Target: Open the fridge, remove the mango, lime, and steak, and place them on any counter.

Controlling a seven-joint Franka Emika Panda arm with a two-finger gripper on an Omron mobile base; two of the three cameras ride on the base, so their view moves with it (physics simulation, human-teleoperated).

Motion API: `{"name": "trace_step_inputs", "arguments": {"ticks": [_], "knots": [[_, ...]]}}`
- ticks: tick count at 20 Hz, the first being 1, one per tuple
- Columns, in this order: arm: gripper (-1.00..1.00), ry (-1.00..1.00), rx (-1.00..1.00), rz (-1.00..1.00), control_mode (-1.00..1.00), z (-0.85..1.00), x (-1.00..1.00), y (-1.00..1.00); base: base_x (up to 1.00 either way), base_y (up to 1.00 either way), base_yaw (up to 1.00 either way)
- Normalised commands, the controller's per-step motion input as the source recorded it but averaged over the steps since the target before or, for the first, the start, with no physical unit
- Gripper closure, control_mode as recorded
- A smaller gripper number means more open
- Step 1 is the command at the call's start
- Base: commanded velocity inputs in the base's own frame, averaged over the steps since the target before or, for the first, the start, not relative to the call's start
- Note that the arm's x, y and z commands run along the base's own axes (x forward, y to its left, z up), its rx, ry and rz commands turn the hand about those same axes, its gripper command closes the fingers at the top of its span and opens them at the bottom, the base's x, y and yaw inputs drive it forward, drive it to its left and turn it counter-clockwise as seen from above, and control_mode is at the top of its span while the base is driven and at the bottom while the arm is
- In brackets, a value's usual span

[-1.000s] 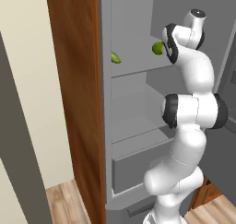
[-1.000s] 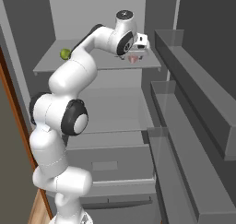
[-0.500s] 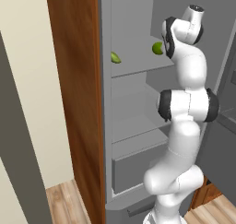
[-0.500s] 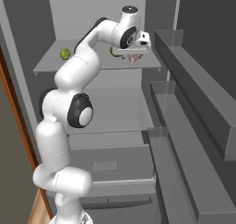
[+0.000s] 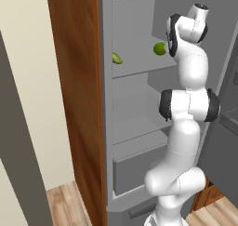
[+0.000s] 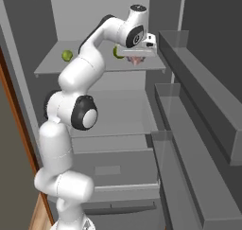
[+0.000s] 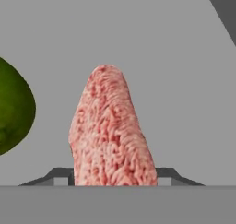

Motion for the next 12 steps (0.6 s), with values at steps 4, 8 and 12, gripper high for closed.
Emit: {"name": "trace_step_inputs", "arguments": {"ticks": [4, 8, 12], "knots": [[1.0, -0.23, 0.05, 0.0, -1.0, -0.64, -0.48, -0.08, 0.0, 0.0, 0.0], [1.0, 0.01, 0.0, 0.0, -1.0, 0.06, -0.67, 0.01, 0.0, 0.0, 0.0], [1.0, 0.05, -0.04, 0.0, -1.0, 0.3, -0.95, 0.01, 0.0, 0.0, 0.0]]}}
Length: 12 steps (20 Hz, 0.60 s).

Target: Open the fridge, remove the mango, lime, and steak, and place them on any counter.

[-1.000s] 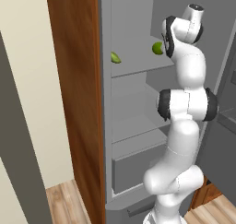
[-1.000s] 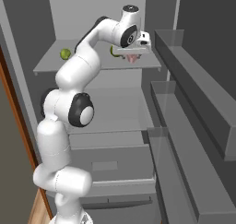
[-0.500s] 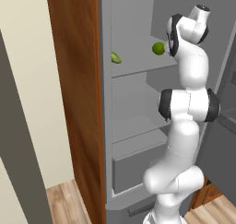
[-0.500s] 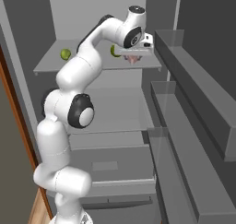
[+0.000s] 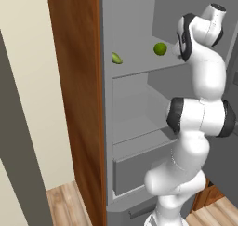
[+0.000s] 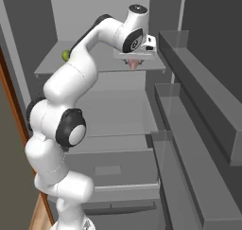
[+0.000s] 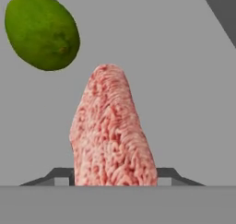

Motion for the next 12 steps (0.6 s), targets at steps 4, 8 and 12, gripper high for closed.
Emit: {"name": "trace_step_inputs", "arguments": {"ticks": [4, 8, 12], "knots": [[1.0, -0.01, -0.05, 0.0, -1.0, 0.27, -1.0, 0.07, 0.0, 0.0, 0.0], [1.0, -0.06, -0.05, 0.0, -1.0, 0.02, -1.0, 0.24, 0.0, 0.0, 0.0], [1.0, -0.08, -0.06, 0.0, -1.0, 0.0, -1.0, 0.33, 0.0, 0.0, 0.0]]}}
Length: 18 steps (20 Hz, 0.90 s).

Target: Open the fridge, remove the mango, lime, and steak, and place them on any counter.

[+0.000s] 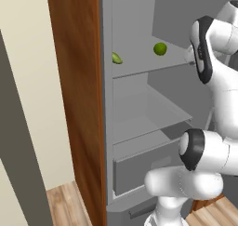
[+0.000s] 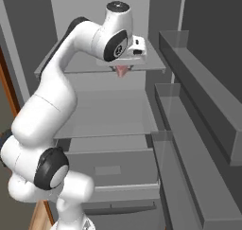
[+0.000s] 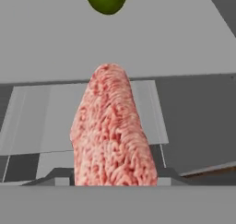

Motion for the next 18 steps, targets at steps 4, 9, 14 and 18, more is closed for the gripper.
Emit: {"name": "trace_step_inputs", "arguments": {"ticks": [4, 9, 14, 18], "knots": [[1.0, -0.08, -0.04, 0.0, -1.0, 0.04, -1.0, 0.38, 0.0, 0.0, 0.0], [1.0, -0.03, -0.03, 0.0, -1.0, 0.1, -0.96, 0.53, 0.0, 0.0, 0.0], [1.0, 0.01, -0.01, 0.0, -1.0, 0.23, -0.62, 0.67, 0.0, 0.0, 0.0], [1.0, 0.01, 0.0, 0.0, -1.0, 0.28, -0.54, 0.5, 0.0, 0.0, 0.0]]}}
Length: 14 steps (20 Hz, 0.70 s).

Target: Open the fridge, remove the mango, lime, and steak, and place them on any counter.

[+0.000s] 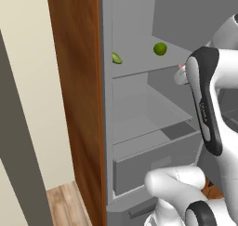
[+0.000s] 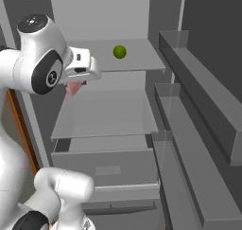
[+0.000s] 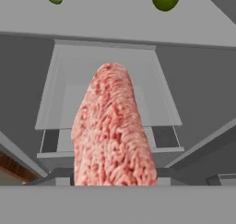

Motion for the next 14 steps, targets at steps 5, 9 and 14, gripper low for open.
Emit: {"name": "trace_step_inputs", "arguments": {"ticks": [5, 9, 14], "knots": [[1.0, 0.0, 0.0, 0.0, -1.0, 0.06, -0.64, 0.25, 0.0, 0.0, 0.0], [1.0, 0.03, 0.0, 0.0, -1.0, 0.0, -0.29, 0.29, 0.0, 0.0, 0.0], [1.0, 0.03, 0.0, 0.0, -1.0, 0.0, 0.0, 0.0, 0.0, 0.0, 0.0]]}}
